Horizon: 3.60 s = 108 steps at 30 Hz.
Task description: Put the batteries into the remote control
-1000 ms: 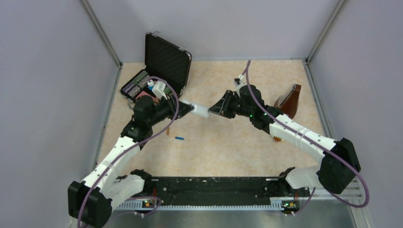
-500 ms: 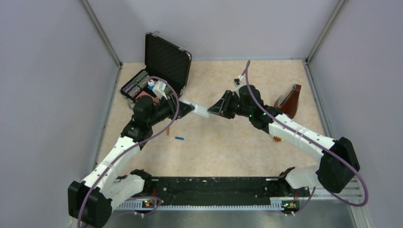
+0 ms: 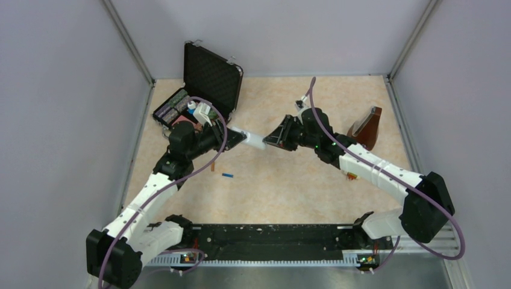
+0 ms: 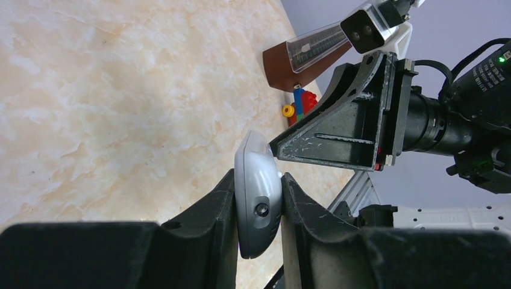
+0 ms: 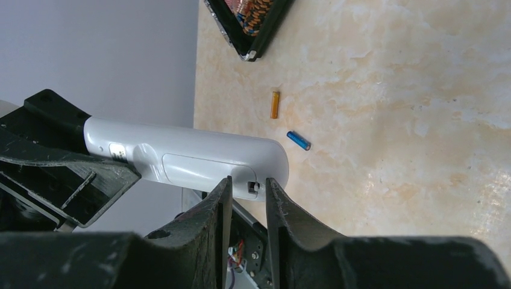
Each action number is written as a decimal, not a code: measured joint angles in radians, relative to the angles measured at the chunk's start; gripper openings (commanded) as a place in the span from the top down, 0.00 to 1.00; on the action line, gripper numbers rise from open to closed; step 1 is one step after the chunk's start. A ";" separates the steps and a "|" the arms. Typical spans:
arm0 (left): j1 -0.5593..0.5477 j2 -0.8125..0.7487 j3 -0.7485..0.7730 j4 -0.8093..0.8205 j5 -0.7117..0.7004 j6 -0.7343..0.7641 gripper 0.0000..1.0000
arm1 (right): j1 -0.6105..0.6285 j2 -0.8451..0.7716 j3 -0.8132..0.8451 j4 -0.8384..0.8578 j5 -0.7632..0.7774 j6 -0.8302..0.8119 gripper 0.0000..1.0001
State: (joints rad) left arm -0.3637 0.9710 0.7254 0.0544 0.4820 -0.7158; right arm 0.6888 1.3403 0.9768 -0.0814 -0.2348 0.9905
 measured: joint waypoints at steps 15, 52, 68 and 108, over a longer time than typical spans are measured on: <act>0.003 0.001 -0.004 0.000 -0.016 0.002 1.00 | -0.005 0.030 0.002 0.006 -0.014 0.009 0.86; 0.021 0.021 -0.008 0.035 -0.051 -0.013 1.00 | -0.040 0.079 -0.087 0.310 -0.134 0.144 0.85; 0.011 0.148 0.003 -0.099 -0.157 0.077 1.00 | -0.037 0.118 -0.085 0.402 -0.181 0.192 0.85; 0.050 0.262 0.251 -0.318 0.488 0.374 1.00 | -0.057 0.018 0.042 -0.008 -0.465 -0.573 0.14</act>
State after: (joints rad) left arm -0.3138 1.2331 0.9764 -0.2634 0.9699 -0.3416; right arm 0.6315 1.3586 1.0183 -0.0891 -0.7002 0.4179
